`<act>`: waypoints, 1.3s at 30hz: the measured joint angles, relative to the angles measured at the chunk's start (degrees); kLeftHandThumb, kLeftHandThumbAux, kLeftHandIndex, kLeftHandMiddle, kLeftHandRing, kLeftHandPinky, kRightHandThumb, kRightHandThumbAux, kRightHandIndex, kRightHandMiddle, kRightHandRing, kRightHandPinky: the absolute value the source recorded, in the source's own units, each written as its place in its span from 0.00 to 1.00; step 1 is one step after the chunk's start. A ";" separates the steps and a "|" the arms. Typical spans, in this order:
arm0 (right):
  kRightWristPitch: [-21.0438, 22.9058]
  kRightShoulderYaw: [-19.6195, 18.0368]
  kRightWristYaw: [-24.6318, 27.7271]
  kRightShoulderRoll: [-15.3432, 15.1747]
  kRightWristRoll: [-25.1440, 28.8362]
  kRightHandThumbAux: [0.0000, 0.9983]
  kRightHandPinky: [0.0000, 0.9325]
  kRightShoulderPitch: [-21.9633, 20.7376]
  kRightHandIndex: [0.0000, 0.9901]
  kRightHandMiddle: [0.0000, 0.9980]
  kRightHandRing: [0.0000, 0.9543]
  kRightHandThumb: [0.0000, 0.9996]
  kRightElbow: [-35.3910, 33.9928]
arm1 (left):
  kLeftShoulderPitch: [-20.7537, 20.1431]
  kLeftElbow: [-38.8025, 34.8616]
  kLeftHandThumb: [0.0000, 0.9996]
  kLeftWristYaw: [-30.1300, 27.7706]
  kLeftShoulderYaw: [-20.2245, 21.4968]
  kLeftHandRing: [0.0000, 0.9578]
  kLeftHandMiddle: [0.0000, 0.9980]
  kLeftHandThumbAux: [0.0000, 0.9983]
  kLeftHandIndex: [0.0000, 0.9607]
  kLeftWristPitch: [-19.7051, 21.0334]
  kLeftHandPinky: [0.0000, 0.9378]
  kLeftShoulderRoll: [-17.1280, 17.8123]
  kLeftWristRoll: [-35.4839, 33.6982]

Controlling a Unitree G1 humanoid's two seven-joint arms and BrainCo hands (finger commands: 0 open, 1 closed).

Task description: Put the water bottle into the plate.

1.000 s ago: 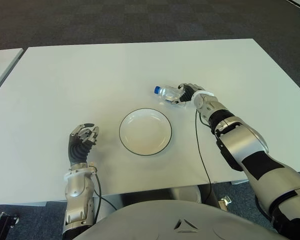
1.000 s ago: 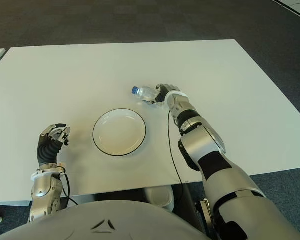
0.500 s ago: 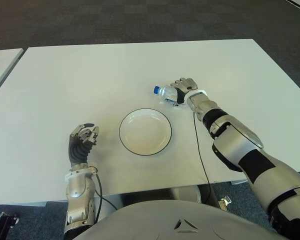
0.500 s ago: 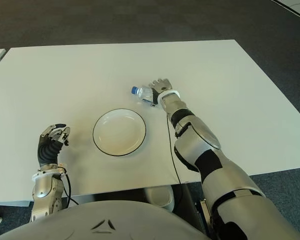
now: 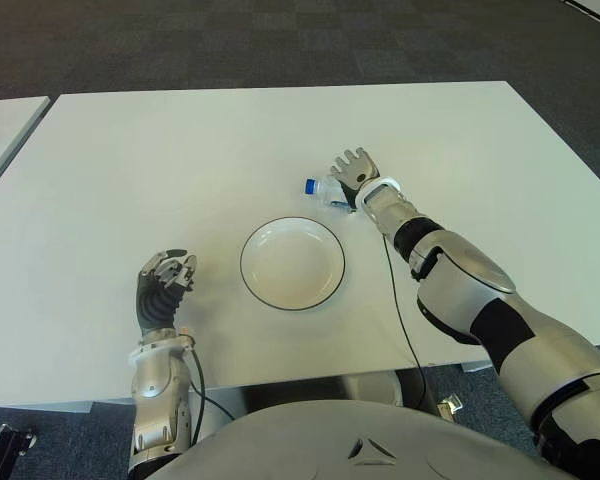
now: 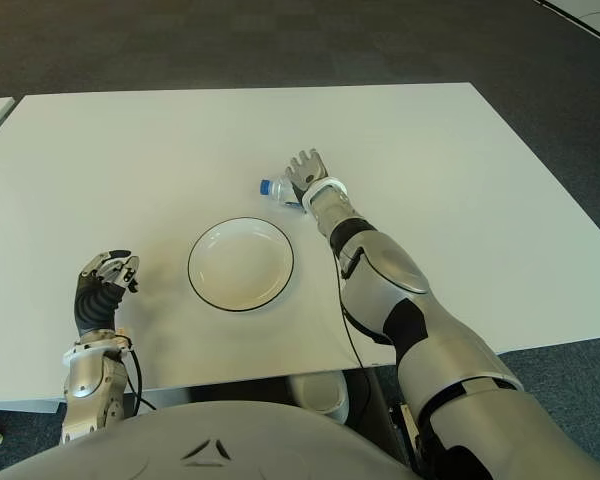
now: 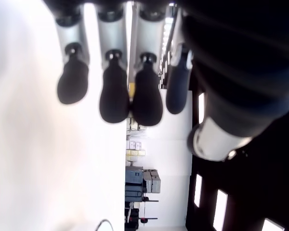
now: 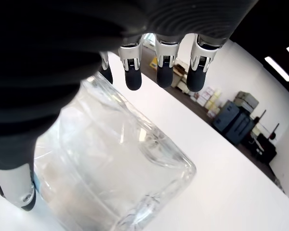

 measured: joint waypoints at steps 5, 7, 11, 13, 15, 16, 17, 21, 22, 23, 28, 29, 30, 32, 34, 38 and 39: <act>0.09 -0.20 0.00 0.31 0.31 0.71 0.11 0.70 0.00 0.04 0.06 0.16 0.00 | 0.40 -0.64 0.70 0.29 0.17 0.73 0.71 0.72 0.45 0.41 0.75 -0.38 -0.15; 0.09 -0.88 0.01 0.29 0.87 0.72 0.17 0.93 0.01 0.07 0.09 0.18 0.00 | 0.54 -0.79 0.70 0.29 0.22 0.73 0.71 0.72 0.45 0.45 0.75 -0.42 -0.16; 0.09 -2.89 -0.19 0.25 2.50 0.74 0.25 1.21 0.03 0.11 0.14 0.22 -0.01 | 0.57 -1.52 0.70 0.53 0.53 0.73 0.71 0.72 0.45 1.07 0.75 -0.50 -0.24; 0.12 -3.81 -0.85 0.21 3.37 0.75 0.29 1.51 0.05 0.14 0.17 0.24 -0.03 | 0.56 -1.75 0.70 0.63 0.85 0.73 0.70 0.72 0.45 1.40 0.75 -0.59 -0.43; 0.11 -4.73 -1.25 0.18 4.03 0.75 0.41 1.75 0.19 0.25 0.29 0.40 -0.03 | 0.54 -1.86 0.70 0.71 1.17 0.73 0.70 0.72 0.45 1.82 0.75 -0.63 -0.69; 0.10 -5.35 -1.57 0.14 4.64 0.74 0.48 1.90 0.27 0.32 0.37 0.50 -0.03 | 0.52 -1.87 0.70 0.79 1.31 0.73 0.70 0.72 0.45 1.94 0.75 -0.66 -0.76; 0.09 -5.86 -1.88 0.07 5.01 0.74 0.52 2.05 0.30 0.36 0.42 0.54 -0.03 | 0.52 -1.87 0.70 0.86 1.43 0.73 0.70 0.72 0.45 2.00 0.75 -0.69 -0.81; -0.09 -7.61 -2.86 -0.24 6.59 0.73 0.72 2.44 0.41 0.58 0.64 0.66 -0.05 | 0.50 -1.87 0.79 0.86 1.62 0.71 0.58 0.69 0.43 2.08 0.73 -0.71 -1.07; -0.23 -8.00 -3.10 -0.34 7.06 0.73 0.74 2.52 0.42 0.61 0.66 0.67 -0.05 | 0.47 -1.87 0.81 0.86 1.64 0.71 0.56 0.69 0.43 2.08 0.73 -0.72 -1.23; -0.33 -8.37 -3.23 -0.39 7.37 0.73 0.76 2.57 0.42 0.63 0.69 0.68 -0.05 | 0.46 -1.87 0.82 0.86 1.66 0.71 0.55 0.68 0.42 2.08 0.73 -0.72 -1.33; -0.55 -10.74 -3.27 -0.52 9.63 0.73 0.79 2.62 0.43 0.68 0.73 0.69 -0.07 | 0.40 -1.86 0.83 0.86 1.68 0.71 0.53 0.68 0.42 2.07 0.73 -0.71 -1.44; -0.68 -11.48 -3.19 -0.57 10.40 0.73 0.79 2.63 0.43 0.69 0.74 0.69 -0.05 | 0.40 -1.86 0.83 0.86 1.69 0.71 0.53 0.68 0.42 2.06 0.73 -0.71 -1.44; -0.86 -12.42 -2.99 -0.63 11.33 0.73 0.80 2.64 0.44 0.69 0.74 0.69 -0.05 | 0.40 -1.86 0.83 0.86 1.69 0.71 0.53 0.68 0.42 2.05 0.73 -0.70 -1.42; -1.18 -14.15 -2.55 -0.76 12.92 0.73 0.80 2.68 0.44 0.70 0.75 0.69 -0.04 | 0.40 -1.86 0.83 0.86 1.68 0.71 0.53 0.68 0.42 2.05 0.73 -0.66 -1.41; -1.31 -15.24 -2.20 -0.78 13.94 0.73 0.81 2.75 0.44 0.71 0.75 0.69 -0.04 | 0.37 -1.86 0.83 0.86 1.68 0.71 0.52 0.68 0.42 2.05 0.73 -0.64 -1.41; -2.01 -21.07 0.80 -0.74 19.67 0.73 0.78 2.77 0.44 0.72 0.76 0.69 -0.18 | 0.35 -1.86 0.84 0.86 1.69 0.71 0.52 0.68 0.42 2.05 0.73 -0.54 -1.38; -2.02 -23.12 2.29 -0.67 21.75 0.73 0.75 2.76 0.44 0.73 0.75 0.69 -0.24 | 0.35 -1.86 0.84 0.86 1.70 0.71 0.52 0.68 0.42 2.05 0.73 -0.53 -1.40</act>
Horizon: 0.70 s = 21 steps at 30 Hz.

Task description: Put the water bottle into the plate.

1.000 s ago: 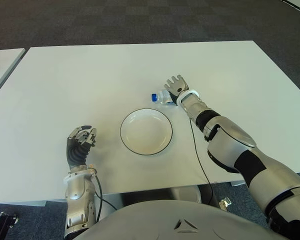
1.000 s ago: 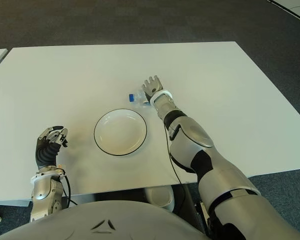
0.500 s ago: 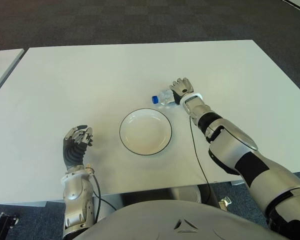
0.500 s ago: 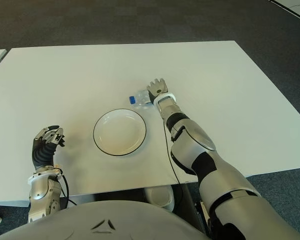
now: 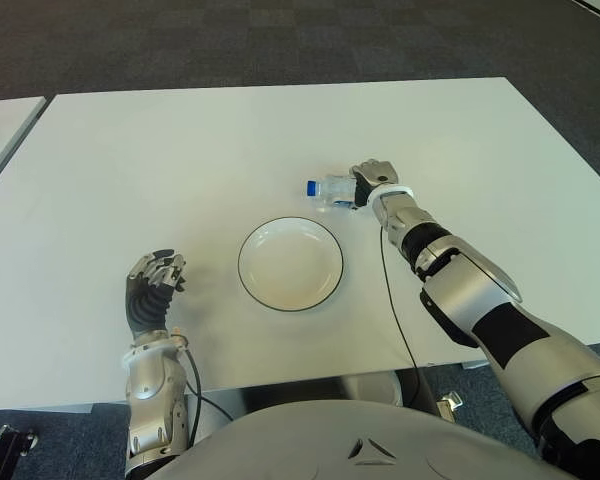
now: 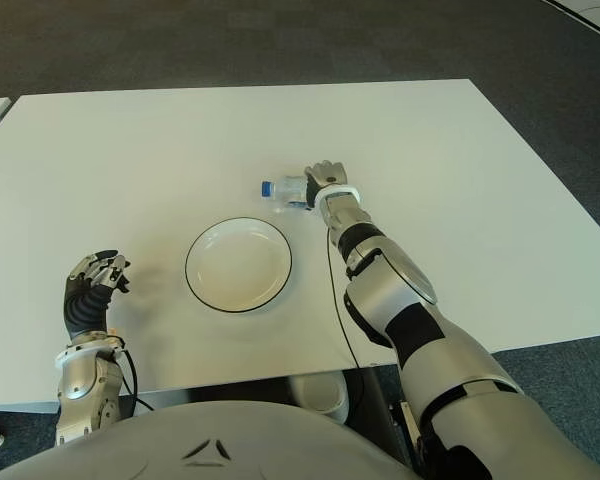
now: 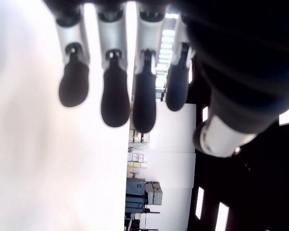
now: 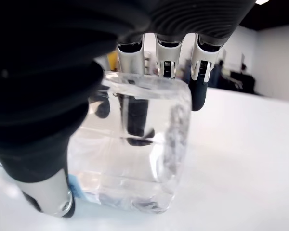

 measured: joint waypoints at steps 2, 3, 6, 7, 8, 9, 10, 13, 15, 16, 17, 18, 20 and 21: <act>0.05 -3.56 3.05 0.10 3.53 0.73 0.72 0.05 0.44 0.72 0.74 0.69 0.02 | -0.02 0.00 0.84 0.00 0.03 0.70 0.52 0.68 0.42 0.00 0.72 0.02 -0.01; 0.07 -5.12 3.76 0.11 4.81 0.73 0.71 0.07 0.44 0.72 0.74 0.69 -0.10 | -0.01 0.00 0.84 0.00 0.07 0.70 0.52 0.68 0.42 0.01 0.72 0.02 -0.03; 0.59 -8.44 6.40 0.00 7.86 0.73 0.71 -0.17 0.44 0.72 0.73 0.70 -0.31 | -0.23 0.00 0.84 0.00 0.17 0.70 0.52 0.68 0.42 0.04 0.72 0.10 -0.13; 0.79 -9.20 6.81 -0.03 8.32 0.73 0.71 -0.27 0.44 0.72 0.73 0.70 -0.36 | -0.31 0.00 0.84 -0.01 0.20 0.70 0.52 0.68 0.42 0.05 0.72 0.13 -0.24; 1.07 -9.95 7.35 -0.05 9.02 0.73 0.72 -0.34 0.44 0.72 0.73 0.70 -0.40 | -0.36 0.00 0.84 -0.01 0.27 0.70 0.52 0.68 0.42 0.07 0.72 0.13 -0.44; 1.23 -10.56 7.65 -0.06 9.48 0.73 0.72 -0.38 0.44 0.72 0.73 0.70 -0.43 | -0.38 0.00 0.84 -0.01 0.34 0.70 0.52 0.68 0.42 0.11 0.72 0.13 -0.51; 1.40 -11.41 8.25 -0.10 10.06 0.73 0.73 -0.44 0.44 0.72 0.73 0.70 -0.47 | -0.38 0.00 0.84 -0.01 0.46 0.70 0.52 0.68 0.42 0.21 0.72 0.13 -0.59; 1.68 -13.80 10.50 -0.51 11.59 0.73 0.76 -0.62 0.44 0.72 0.74 0.70 -0.65 | -0.39 0.00 0.84 -0.01 1.38 0.70 0.52 0.68 0.42 0.83 0.72 0.15 -1.16; 1.65 -14.02 10.76 -0.65 11.66 0.73 0.77 -0.61 0.44 0.73 0.75 0.70 -0.68 | -0.41 0.00 0.84 -0.01 1.56 0.70 0.52 0.68 0.42 0.84 0.72 0.15 -1.18; 1.54 -14.22 11.13 -0.79 11.73 0.73 0.78 -0.61 0.44 0.73 0.76 0.70 -0.70 | -0.42 0.00 0.84 -0.01 1.64 0.70 0.52 0.68 0.42 0.84 0.72 0.15 -1.18; 1.38 -14.39 11.42 -0.92 11.78 0.73 0.78 -0.61 0.44 0.74 0.76 0.70 -0.72 | -0.42 0.00 0.84 -0.01 1.72 0.69 0.51 0.68 0.42 0.84 0.72 0.15 -1.18; 1.15 -14.56 11.69 -1.05 11.81 0.73 0.79 -0.60 0.44 0.75 0.77 0.70 -0.72 | -0.42 0.00 0.84 -0.01 1.79 0.69 0.51 0.68 0.42 0.84 0.72 0.15 -1.19; 0.34 -14.60 11.82 -1.45 11.76 0.73 0.80 -0.40 0.44 0.75 0.78 0.70 -0.69 | -0.42 0.00 0.84 -0.01 1.85 0.69 0.51 0.68 0.42 0.84 0.72 0.15 -1.21; -0.21 -14.43 11.82 -1.68 11.58 0.73 0.82 -0.22 0.44 0.76 0.79 0.70 -0.67 | -0.42 0.00 0.84 -0.01 1.86 0.69 0.51 0.68 0.42 0.84 0.72 0.15 -1.22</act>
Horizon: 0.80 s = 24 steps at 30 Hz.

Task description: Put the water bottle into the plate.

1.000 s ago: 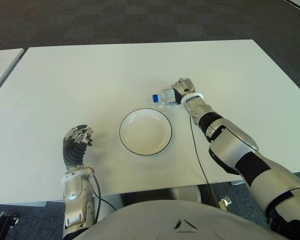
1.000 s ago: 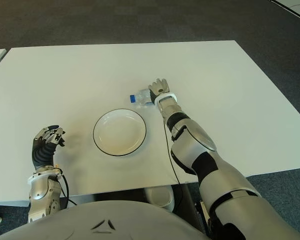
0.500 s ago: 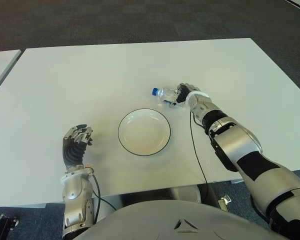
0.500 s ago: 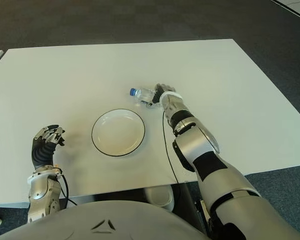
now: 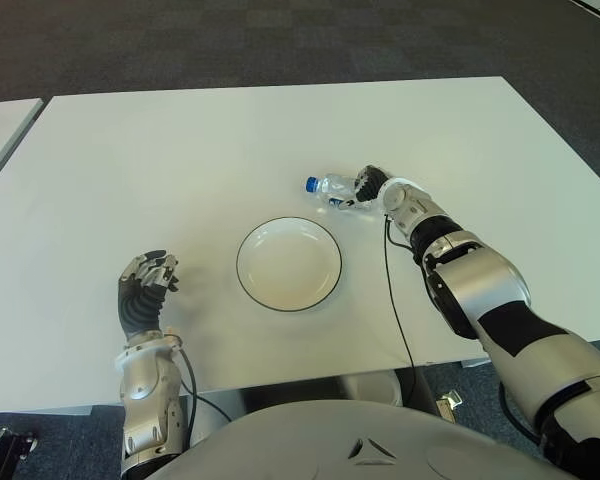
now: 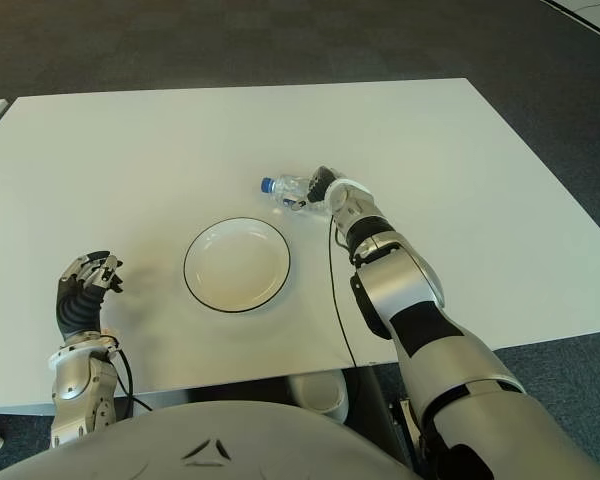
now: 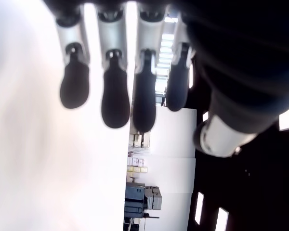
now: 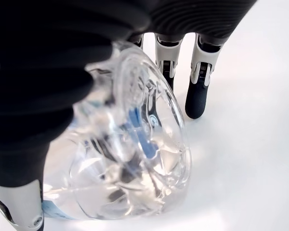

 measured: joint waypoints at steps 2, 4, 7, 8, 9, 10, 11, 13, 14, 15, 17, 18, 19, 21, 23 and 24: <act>-0.95 0.62 -0.01 -0.33 -0.60 0.73 0.84 0.19 0.44 0.78 0.80 0.70 0.03 | 0.02 0.00 0.84 0.00 0.03 0.69 0.52 0.68 0.42 0.01 0.72 0.00 -0.01; -1.70 1.19 -0.10 -0.47 -1.17 0.73 0.85 0.23 0.44 0.79 0.81 0.70 0.04 | 0.00 -0.01 0.84 0.00 0.04 0.69 0.52 0.68 0.42 0.01 0.72 0.00 -0.01; -2.61 2.10 -0.64 -0.59 -2.09 0.73 0.88 0.23 0.44 0.82 0.84 0.70 0.07 | -0.04 -0.02 0.84 0.00 0.03 0.70 0.52 0.68 0.42 0.01 0.72 0.00 -0.02; -2.88 2.45 -0.90 -0.59 -2.29 0.73 0.89 0.23 0.44 0.83 0.85 0.70 0.09 | -0.04 -0.02 0.84 0.00 0.04 0.70 0.52 0.68 0.42 0.01 0.72 0.00 -0.02; -3.03 2.69 -1.08 -0.59 -2.41 0.73 0.91 0.23 0.44 0.84 0.86 0.70 0.12 | -0.03 -0.02 0.83 0.00 0.04 0.69 0.52 0.68 0.42 0.01 0.71 0.00 -0.02; -3.04 2.95 -1.32 -0.52 -2.56 0.73 0.92 0.20 0.44 0.85 0.87 0.70 0.15 | -0.04 -0.02 0.83 0.00 0.06 0.69 0.52 0.68 0.42 0.02 0.71 0.00 -0.04; -3.04 3.04 -1.51 -0.43 -2.65 0.73 0.93 0.17 0.44 0.86 0.88 0.70 0.15 | -0.04 -0.02 0.83 0.00 0.06 0.69 0.52 0.68 0.42 0.04 0.71 0.00 -0.06; -2.95 3.21 -1.91 -0.18 -2.78 0.73 0.95 0.08 0.44 0.89 0.90 0.70 0.19 | -0.08 -0.05 0.83 0.00 0.06 0.69 0.52 0.68 0.42 0.16 0.71 0.00 -0.09; -2.85 3.28 -2.19 -0.08 -2.84 0.73 0.96 0.07 0.44 0.90 0.91 0.70 0.23 | -0.11 -0.08 0.83 0.00 0.05 0.69 0.52 0.68 0.42 0.20 0.71 -0.01 -0.12; -2.72 3.32 -2.46 0.00 -2.90 0.73 0.97 0.07 0.44 0.91 0.92 0.70 0.27 | -0.13 -0.09 0.83 0.00 0.06 0.69 0.52 0.68 0.42 0.23 0.71 -0.01 -0.17; -2.23 3.30 -2.93 0.20 -2.88 0.73 0.97 0.07 0.44 0.93 0.94 0.70 0.31 | -0.19 -0.14 0.83 0.00 0.06 0.69 0.52 0.68 0.42 0.38 0.71 -0.01 -0.35; -1.95 3.22 -3.12 0.34 -2.85 0.73 0.97 0.07 0.44 0.93 0.94 0.70 0.31 | -0.22 -0.15 0.83 0.00 0.06 0.69 0.52 0.68 0.42 0.44 0.71 -0.01 -0.38; -1.64 3.07 -3.32 0.47 -2.76 0.73 0.97 0.05 0.44 0.93 0.94 0.70 0.31 | -0.26 -0.15 0.83 0.00 0.05 0.69 0.52 0.68 0.42 0.49 0.71 -0.01 -0.39; -1.06 2.88 -3.66 0.74 -2.63 0.73 0.97 0.00 0.44 0.94 0.95 0.70 0.32 | -0.34 -0.16 0.83 0.00 0.04 0.69 0.52 0.68 0.42 0.57 0.71 -0.01 -0.39; -0.51 2.32 -4.11 1.04 -2.05 0.73 0.97 0.00 0.44 0.94 0.95 0.70 0.32 | -0.42 -0.16 0.83 0.00 0.04 0.69 0.52 0.68 0.42 0.58 0.71 -0.02 -0.39; -0.24 1.78 -4.40 1.20 -1.75 0.73 0.96 0.01 0.44 0.94 0.94 0.70 0.34 | -0.46 -0.16 0.83 0.00 0.04 0.69 0.52 0.68 0.42 0.58 0.71 -0.02 -0.40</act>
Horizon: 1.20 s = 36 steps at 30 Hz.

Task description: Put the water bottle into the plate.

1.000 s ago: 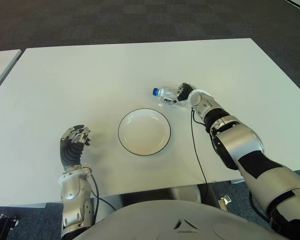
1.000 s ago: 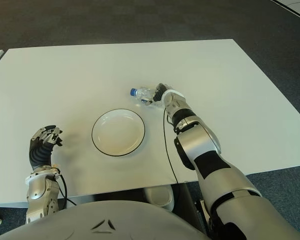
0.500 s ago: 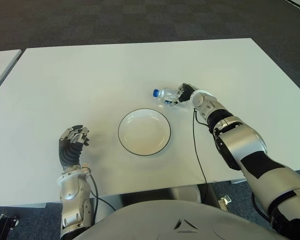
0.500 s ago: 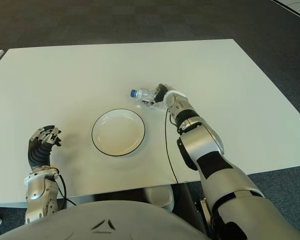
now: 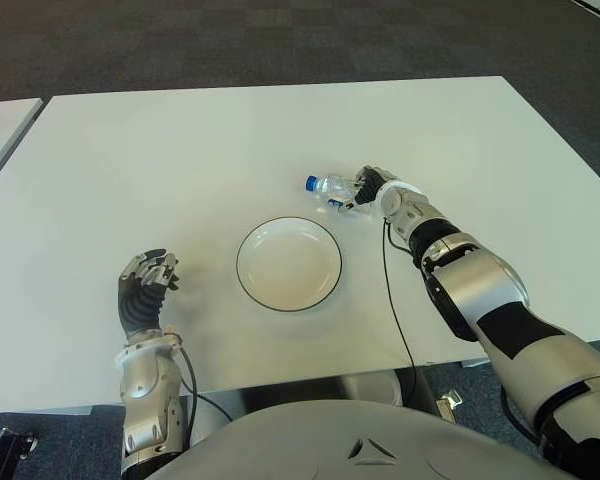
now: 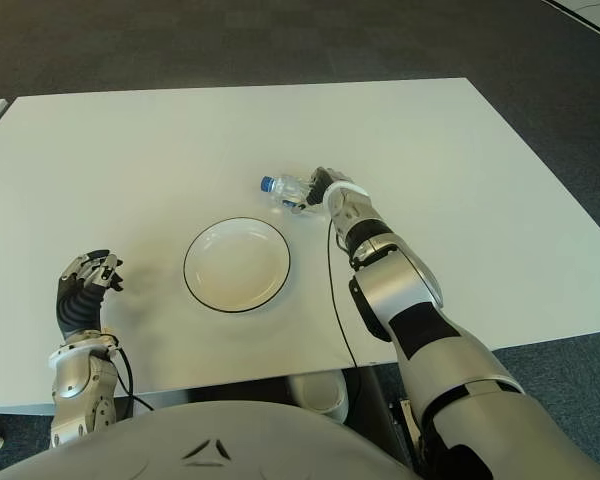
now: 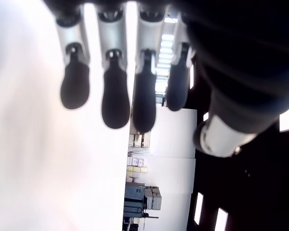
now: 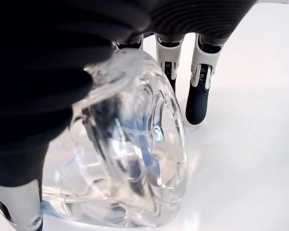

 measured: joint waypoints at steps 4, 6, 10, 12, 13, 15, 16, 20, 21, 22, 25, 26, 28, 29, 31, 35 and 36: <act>0.69 -1.51 -0.93 0.54 0.93 0.73 0.95 0.09 0.44 0.93 0.94 0.70 0.07 | -0.16 0.00 0.84 0.00 0.00 0.69 0.52 0.68 0.42 0.01 0.71 0.00 0.00; 1.12 -2.33 -1.52 0.87 1.48 0.73 0.94 0.12 0.44 0.91 0.93 0.70 0.08 | -0.25 0.00 0.84 0.00 0.00 0.70 0.52 0.68 0.42 0.00 0.72 0.00 0.01; 1.53 -3.44 -3.03 1.56 2.08 0.73 0.94 0.16 0.44 0.90 0.93 0.70 0.08 | -0.42 0.01 0.84 0.00 -0.08 0.70 0.52 0.68 0.42 -0.01 0.72 -0.01 0.04; 1.53 -3.75 -3.69 1.77 2.11 0.73 0.94 0.18 0.44 0.90 0.93 0.70 0.08 | -0.51 0.01 0.84 0.00 -0.13 0.70 0.52 0.68 0.42 -0.02 0.72 -0.02 0.06; 1.53 -3.88 -3.94 1.87 2.14 0.73 0.94 0.19 0.44 0.90 0.93 0.70 0.08 | -0.54 0.01 0.84 0.00 -0.14 0.70 0.52 0.68 0.42 -0.03 0.72 -0.01 0.07; 1.53 -4.12 -4.41 2.05 2.22 0.73 0.94 0.19 0.44 0.90 0.93 0.70 0.08 | -0.58 0.01 0.84 0.00 -0.15 0.70 0.52 0.68 0.42 -0.03 0.72 -0.01 0.12; 1.53 -4.29 -4.65 2.13 2.26 0.73 0.94 0.20 0.44 0.90 0.93 0.70 0.08 | -0.60 0.02 0.84 0.00 -0.15 0.70 0.52 0.68 0.42 -0.02 0.72 -0.01 0.17; 1.45 -5.15 -5.62 2.37 2.48 0.73 0.94 0.19 0.44 0.90 0.93 0.70 0.07 | -0.64 0.02 0.84 0.00 -0.16 0.70 0.52 0.68 0.43 -0.03 0.72 -0.01 0.53; 1.42 -5.32 -5.78 2.44 2.59 0.73 0.94 0.19 0.44 0.90 0.93 0.70 0.07 | -0.64 0.02 0.84 0.00 -0.16 0.70 0.52 0.68 0.43 -0.03 0.72 -0.01 0.58; 1.31 -5.51 -5.97 2.52 2.70 0.73 0.95 0.19 0.44 0.90 0.93 0.70 0.07 | -0.64 0.02 0.84 0.00 -0.16 0.70 0.52 0.68 0.43 -0.03 0.72 -0.01 0.62; 0.67 -6.03 -6.27 2.73 3.29 0.73 0.95 0.22 0.44 0.91 0.93 0.70 0.07 | -0.65 0.02 0.84 0.00 -0.19 0.70 0.52 0.68 0.43 -0.03 0.73 -0.01 0.78; 0.24 -6.20 -6.37 2.77 3.49 0.73 0.95 0.24 0.44 0.91 0.93 0.70 0.07 | -0.65 0.02 0.84 0.00 -0.21 0.70 0.52 0.68 0.43 -0.03 0.73 -0.01 0.85; -0.50 -6.49 -6.45 2.83 3.65 0.73 0.95 0.30 0.44 0.91 0.93 0.70 0.07 | -0.66 0.02 0.84 0.00 -0.25 0.71 0.52 0.68 0.43 -0.03 0.73 -0.01 1.05; -0.87 -6.59 -6.53 3.00 3.71 0.73 0.95 0.34 0.44 0.91 0.93 0.70 0.07 | -0.68 0.02 0.84 0.00 -0.28 0.71 0.52 0.68 0.43 -0.03 0.73 0.00 1.11; -1.61 -6.85 -6.57 3.34 3.96 0.73 0.95 0.42 0.44 0.91 0.93 0.70 0.05 | -0.77 0.04 0.84 -0.02 -0.36 0.71 0.52 0.68 0.43 -0.05 0.73 -0.01 1.17; -3.35 -7.73 -6.63 3.53 4.65 0.73 0.95 0.50 0.44 0.91 0.93 0.70 0.04 | -0.92 0.11 0.84 -0.13 -0.61 0.71 0.52 0.68 0.43 -0.36 0.73 0.00 1.19; -3.89 -7.95 -6.75 3.52 4.74 0.73 0.95 0.50 0.44 0.91 0.93 0.70 0.00 | -0.92 0.13 0.84 -0.21 -0.67 0.71 0.52 0.68 0.43 -0.44 0.73 0.00 1.19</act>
